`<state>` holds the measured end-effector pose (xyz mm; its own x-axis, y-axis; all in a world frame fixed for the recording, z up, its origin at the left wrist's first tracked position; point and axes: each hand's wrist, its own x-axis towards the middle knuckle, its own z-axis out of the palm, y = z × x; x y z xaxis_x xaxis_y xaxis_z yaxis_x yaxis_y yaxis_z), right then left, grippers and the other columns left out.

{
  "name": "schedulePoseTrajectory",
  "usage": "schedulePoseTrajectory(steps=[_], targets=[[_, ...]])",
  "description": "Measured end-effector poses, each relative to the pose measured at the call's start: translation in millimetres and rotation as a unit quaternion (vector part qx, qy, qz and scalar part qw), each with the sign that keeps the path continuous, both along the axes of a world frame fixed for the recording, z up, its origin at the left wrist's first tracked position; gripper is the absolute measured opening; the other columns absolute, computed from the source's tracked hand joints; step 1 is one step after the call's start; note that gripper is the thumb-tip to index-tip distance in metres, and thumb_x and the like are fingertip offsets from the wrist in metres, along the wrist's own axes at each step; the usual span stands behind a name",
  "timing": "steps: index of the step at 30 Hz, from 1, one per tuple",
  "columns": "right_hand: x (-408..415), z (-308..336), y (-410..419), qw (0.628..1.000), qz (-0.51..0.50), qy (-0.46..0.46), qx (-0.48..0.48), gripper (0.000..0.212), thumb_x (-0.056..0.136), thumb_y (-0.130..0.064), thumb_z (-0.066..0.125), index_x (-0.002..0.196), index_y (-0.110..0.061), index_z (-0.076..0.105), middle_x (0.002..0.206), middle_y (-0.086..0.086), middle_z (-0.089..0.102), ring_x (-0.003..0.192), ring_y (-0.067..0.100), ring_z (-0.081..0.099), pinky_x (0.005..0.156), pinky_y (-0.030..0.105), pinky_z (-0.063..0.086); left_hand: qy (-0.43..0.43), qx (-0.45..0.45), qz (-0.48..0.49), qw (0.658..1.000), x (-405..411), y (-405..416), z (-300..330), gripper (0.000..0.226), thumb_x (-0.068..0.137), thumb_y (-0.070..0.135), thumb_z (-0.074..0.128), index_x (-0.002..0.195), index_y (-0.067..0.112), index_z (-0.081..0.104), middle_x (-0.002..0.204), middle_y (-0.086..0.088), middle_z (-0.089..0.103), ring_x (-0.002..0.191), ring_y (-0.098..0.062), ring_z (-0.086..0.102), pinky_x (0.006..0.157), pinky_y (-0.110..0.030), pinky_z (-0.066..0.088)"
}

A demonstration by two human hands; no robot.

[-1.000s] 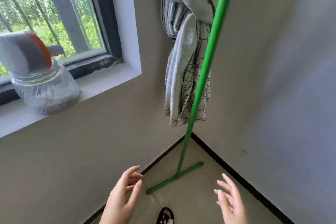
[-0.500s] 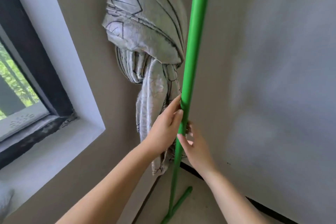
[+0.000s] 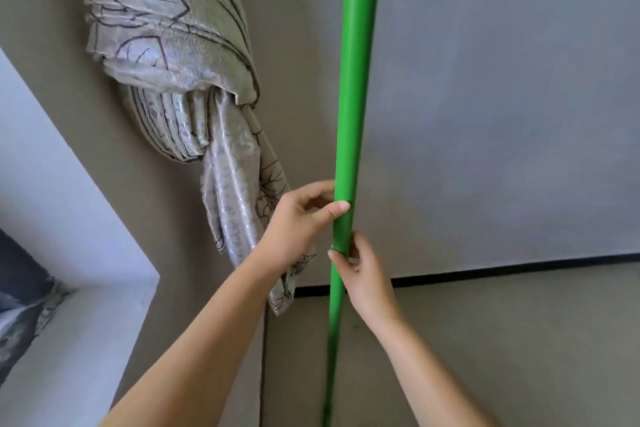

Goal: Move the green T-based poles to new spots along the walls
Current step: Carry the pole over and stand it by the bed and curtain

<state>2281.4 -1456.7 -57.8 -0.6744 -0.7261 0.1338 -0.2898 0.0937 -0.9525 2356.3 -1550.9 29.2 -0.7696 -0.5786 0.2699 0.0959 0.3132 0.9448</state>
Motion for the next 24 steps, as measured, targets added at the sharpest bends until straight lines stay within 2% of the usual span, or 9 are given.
schedulePoseTrajectory(steps=[3,6,9,11,13,15,18,21,24], targets=[[22,1,44,0.997,-0.074,0.011,0.008,0.019,0.083,-0.023,0.060,0.079,-0.038,0.050,0.078,-0.002,0.063,0.073,0.019,0.061,0.071,0.038,0.050,0.002,0.013,-0.077,0.997,6,30,-1,0.021,0.077,0.010,0.067,0.098,0.011,0.068,0.086,-0.012,0.066,0.082,-0.018,0.057,0.087,-0.039,0.049],[40,1,91,0.992,-0.127,0.004,0.017,0.008,0.077,-0.033,0.058,0.078,-0.030,0.051,0.080,0.012,0.065,0.073,0.029,0.061,0.071,0.047,0.050,-0.005,0.020,-0.159,0.987,11,70,1,0.020,0.075,0.013,0.068,0.095,0.011,0.067,0.082,-0.009,0.063,0.079,-0.016,0.055,0.078,-0.025,0.048],[52,1,148,0.988,-0.151,0.004,0.043,0.017,0.076,-0.039,0.055,0.083,-0.024,0.050,0.085,0.017,0.066,0.078,0.030,0.063,0.075,0.050,0.050,-0.012,0.043,-0.244,0.969,14,118,4,0.016,0.077,0.005,0.065,0.091,0.012,0.067,0.081,-0.006,0.064,0.081,-0.013,0.056,0.074,-0.015,0.048],[60,0,187,0.985,-0.161,0.009,0.054,0.013,0.079,-0.036,0.056,0.087,-0.026,0.050,0.091,0.017,0.068,0.083,0.028,0.065,0.079,0.053,0.051,-0.011,0.061,-0.286,0.956,16,153,4,0.017,0.072,0.009,0.066,0.087,0.018,0.067,0.077,0.006,0.070,0.083,-0.012,0.060,0.078,-0.017,0.051],[69,0,226,0.982,-0.179,0.026,0.060,0.007,0.081,-0.036,0.054,0.086,-0.038,0.050,0.095,0.016,0.069,0.085,0.027,0.066,0.079,0.052,0.052,-0.009,0.074,-0.320,0.944,18,189,4,0.020,0.067,0.015,0.067,0.086,0.020,0.068,0.075,0.012,0.074,0.088,-0.015,0.063,0.084,-0.024,0.054],[80,-3,266,0.977,-0.198,0.043,0.073,0.010,0.082,-0.039,0.050,0.084,-0.047,0.046,0.098,0.014,0.069,0.086,0.025,0.065,0.079,0.051,0.052,-0.014,0.078,-0.353,0.932,21,225,3,0.024,0.064,0.017,0.067,0.088,0.019,0.068,0.077,0.012,0.075,0.090,-0.015,0.065,0.085,-0.027,0.055],[104,-5,325,0.969,-0.228,0.058,0.076,0.006,0.081,-0.050,0.045,0.085,-0.046,0.043,0.099,0.008,0.069,0.088,0.021,0.065,0.079,0.047,0.052,-0.025,0.070,-0.419,0.905,27,279,0,0.021,0.069,0.014,0.071,0.090,0.016,0.067,0.079,0.011,0.075,0.086,-0.007,0.066,0.079,-0.020,0.054],[129,-6,379,0.954,-0.281,0.075,0.073,0.030,0.077,-0.065,0.041,0.090,-0.038,0.045,0.094,0.008,0.068,0.085,0.020,0.064,0.077,0.045,0.052,-0.036,0.059,-0.491,0.868,37,336,1,0.015,0.072,0.010,0.065,0.086,0.016,0.065,0.080,0.006,0.072,0.083,-0.009,0.065,0.077,-0.021,0.053],[157,-8,425,0.930,-0.350,0.086,0.075,0.023,0.077,-0.056,0.042,0.096,-0.044,0.040,0.082,0.010,0.062,0.067,0.015,0.058,0.063,0.035,0.049,-0.044,0.056,-0.568,0.820,48,393,1,0.015,0.073,0.013,0.067,0.088,0.013,0.063,0.084,-0.002,0.070,0.083,-0.012,0.064,0.077,-0.023,0.051]])
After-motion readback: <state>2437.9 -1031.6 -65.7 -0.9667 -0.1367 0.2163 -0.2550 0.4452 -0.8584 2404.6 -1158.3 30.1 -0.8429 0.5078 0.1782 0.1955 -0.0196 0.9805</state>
